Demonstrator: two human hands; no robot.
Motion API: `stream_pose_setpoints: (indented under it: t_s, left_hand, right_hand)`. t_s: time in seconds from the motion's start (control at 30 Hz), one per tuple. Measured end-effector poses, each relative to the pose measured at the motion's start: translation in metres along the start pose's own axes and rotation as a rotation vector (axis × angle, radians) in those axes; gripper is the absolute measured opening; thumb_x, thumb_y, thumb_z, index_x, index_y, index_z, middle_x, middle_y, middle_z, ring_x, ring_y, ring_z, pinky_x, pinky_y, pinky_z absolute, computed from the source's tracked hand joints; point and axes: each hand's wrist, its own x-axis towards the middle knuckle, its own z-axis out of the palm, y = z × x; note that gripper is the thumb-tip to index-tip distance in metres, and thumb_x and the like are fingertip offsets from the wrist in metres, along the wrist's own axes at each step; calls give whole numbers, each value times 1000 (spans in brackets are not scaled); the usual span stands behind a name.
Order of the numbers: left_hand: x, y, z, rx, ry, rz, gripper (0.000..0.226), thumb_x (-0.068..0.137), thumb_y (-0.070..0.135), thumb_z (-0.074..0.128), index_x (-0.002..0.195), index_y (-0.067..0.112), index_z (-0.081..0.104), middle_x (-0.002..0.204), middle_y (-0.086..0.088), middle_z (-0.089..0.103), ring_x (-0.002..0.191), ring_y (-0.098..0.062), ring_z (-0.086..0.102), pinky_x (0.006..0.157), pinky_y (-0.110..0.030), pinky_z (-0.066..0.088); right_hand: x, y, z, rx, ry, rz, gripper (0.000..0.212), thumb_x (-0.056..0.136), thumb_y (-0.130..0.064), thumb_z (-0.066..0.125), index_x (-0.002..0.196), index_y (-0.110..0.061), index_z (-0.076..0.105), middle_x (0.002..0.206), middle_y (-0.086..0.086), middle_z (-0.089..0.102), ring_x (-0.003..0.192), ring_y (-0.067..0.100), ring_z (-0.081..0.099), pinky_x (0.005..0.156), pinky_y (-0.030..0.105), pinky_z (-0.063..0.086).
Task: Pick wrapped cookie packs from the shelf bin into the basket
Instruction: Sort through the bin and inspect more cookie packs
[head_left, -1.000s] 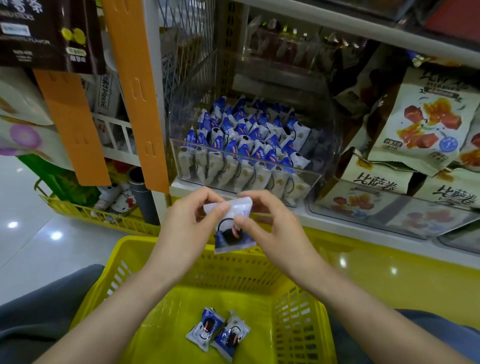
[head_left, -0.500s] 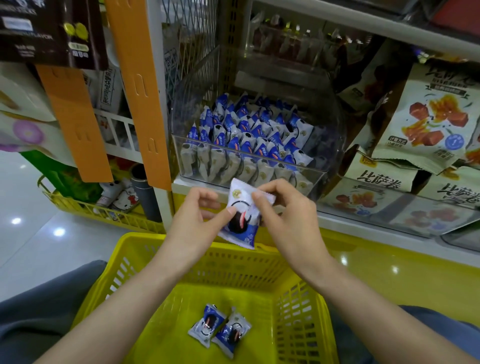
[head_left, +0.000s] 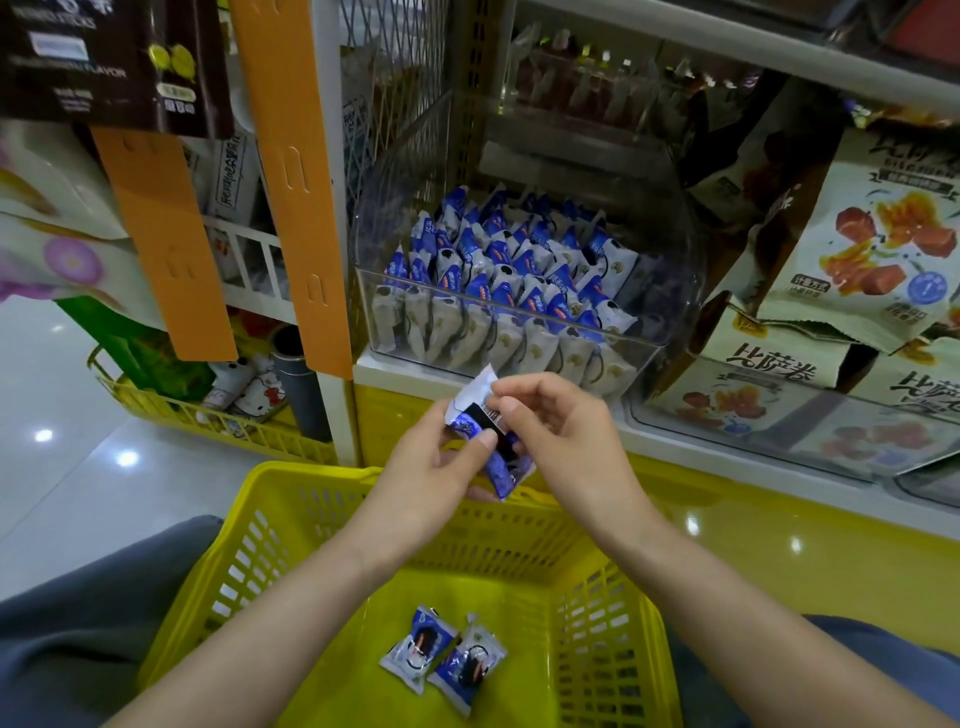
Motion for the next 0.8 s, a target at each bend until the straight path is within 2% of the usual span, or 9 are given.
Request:
stream_pose_setpoints:
  t_s: [0.1,0.23,0.33,0.43,0.6,0.67,0.73,0.8]
  left_hand:
    - [3,0,-1,-80,37,-15,24,95,8,44,117,15,54,97,-9,65,70,-5,66,59,-23,56]
    - [3,2,-2,-123,90,-37,24,98,13,39,116,7,55,100,-12,66,78,-16,66,67,-31,59]
    - [2,1,-4,-97,125,-11,20,96,18,44,110,12,56,94,-3,65,79,-10,67,68,-28,58]
    - [0,0,-5,-95,117,-4,21,91,24,52,111,16,56,98,-2,65,85,-7,67,67,-24,57]
    - [2,0,-7,-60,130,11,23,84,17,61,107,13,55,97,-4,63,75,-5,68,57,-23,56]
    - [4,-1,-10,-31,134,19,27,79,21,65,104,15,55,95,-4,64,72,-6,68,56,-23,56]
    - [4,0,-12,21,122,36,38,67,36,67,100,22,55,94,0,64,77,-5,67,62,-24,57]
    - [3,2,-14,65,99,29,48,57,47,66,99,26,54,97,1,64,88,-9,65,74,-27,55]
  right_hand:
    - [1,1,-2,-234,54,-105,16,85,-12,63,92,-26,61,90,-11,61,80,-1,56,71,9,44]
    - [-5,5,-1,-487,10,-254,24,83,-28,66,107,-26,62,101,-11,57,95,6,54,84,21,46]
    - [-4,3,-2,-419,2,-296,22,83,-24,67,105,-22,67,97,-12,60,89,3,58,81,22,50]
    - [-3,2,-3,-375,-9,-308,20,84,-16,66,104,-19,70,97,-10,63,89,1,60,80,17,50]
    - [-2,4,-3,-349,-58,-297,21,87,-12,62,106,-16,71,102,-4,69,96,0,60,84,15,49]
    - [-1,3,-5,-322,-63,-274,21,87,-12,62,106,-14,71,104,-3,70,98,0,60,86,15,48]
    - [1,2,-8,-304,-70,-259,21,86,-12,62,105,-14,71,104,-3,71,99,-2,60,86,12,47]
    - [1,1,-11,-286,-80,-248,21,85,-11,63,105,-15,71,102,-4,71,98,-5,60,85,11,47]
